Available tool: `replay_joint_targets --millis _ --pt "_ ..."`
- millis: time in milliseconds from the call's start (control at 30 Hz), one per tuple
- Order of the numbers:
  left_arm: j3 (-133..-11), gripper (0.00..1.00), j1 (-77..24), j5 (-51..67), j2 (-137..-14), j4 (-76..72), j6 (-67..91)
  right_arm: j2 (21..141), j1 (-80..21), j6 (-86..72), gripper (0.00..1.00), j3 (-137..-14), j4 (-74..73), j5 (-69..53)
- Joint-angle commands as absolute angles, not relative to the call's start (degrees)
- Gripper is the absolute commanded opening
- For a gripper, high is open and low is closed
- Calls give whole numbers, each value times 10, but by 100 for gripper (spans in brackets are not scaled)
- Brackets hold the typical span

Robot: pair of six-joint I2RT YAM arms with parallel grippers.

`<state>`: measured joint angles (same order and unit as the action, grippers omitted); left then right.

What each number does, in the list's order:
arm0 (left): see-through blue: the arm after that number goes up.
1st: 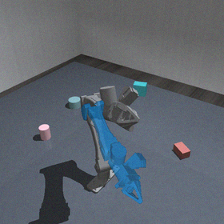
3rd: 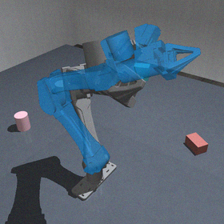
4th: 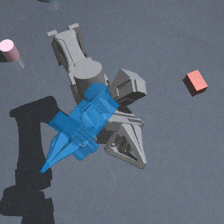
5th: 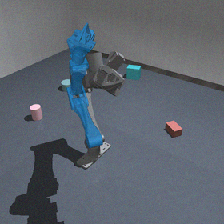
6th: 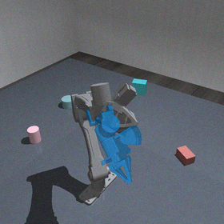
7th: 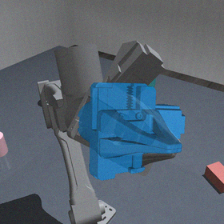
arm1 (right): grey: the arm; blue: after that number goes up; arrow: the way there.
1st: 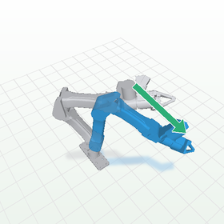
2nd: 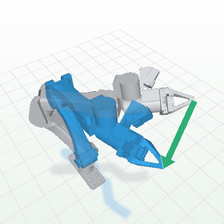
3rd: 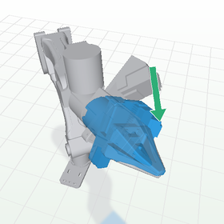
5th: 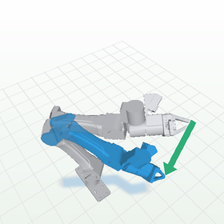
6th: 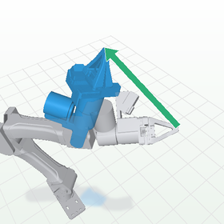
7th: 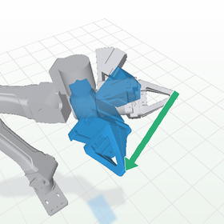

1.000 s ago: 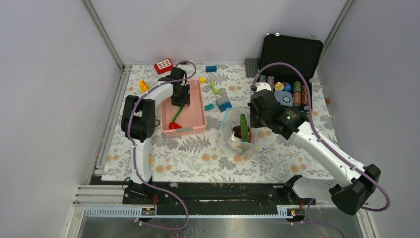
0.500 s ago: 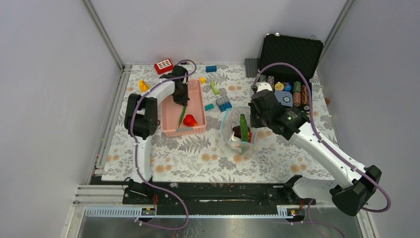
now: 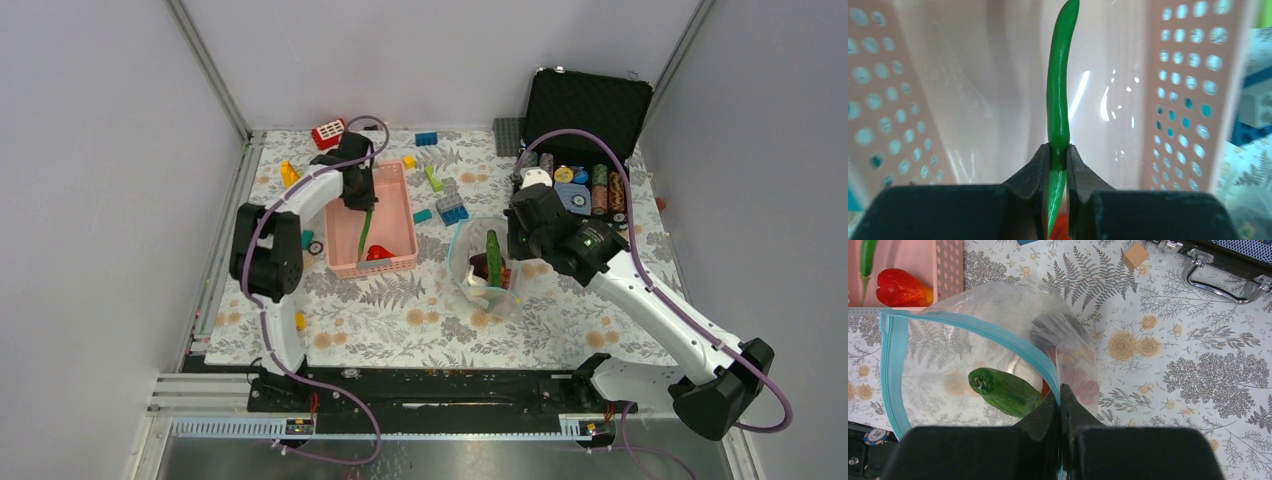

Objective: Place the food in the zip-top bag and seal the zipper
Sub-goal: Pick up the fake vegetable from the bin.

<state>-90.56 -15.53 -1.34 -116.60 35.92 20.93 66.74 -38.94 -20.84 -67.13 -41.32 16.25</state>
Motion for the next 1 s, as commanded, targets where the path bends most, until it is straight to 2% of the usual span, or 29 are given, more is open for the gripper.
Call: replay_joint_targets --millis 0,400,733,967 --pt "-858 0 -160 -43 -1048 295 236 648 -385 -214 0 -668 -402 167" --pt "-746 0 -199 -8 -839 182 278 642 -384 -233 0 -664 -396 152" --pt "-575 0 -366 24 -622 -117 330 640 -385 -250 0 -659 -403 145" --pt "-500 0 -474 -20 -587 -306 329 633 -385 -258 0 -645 -385 130"
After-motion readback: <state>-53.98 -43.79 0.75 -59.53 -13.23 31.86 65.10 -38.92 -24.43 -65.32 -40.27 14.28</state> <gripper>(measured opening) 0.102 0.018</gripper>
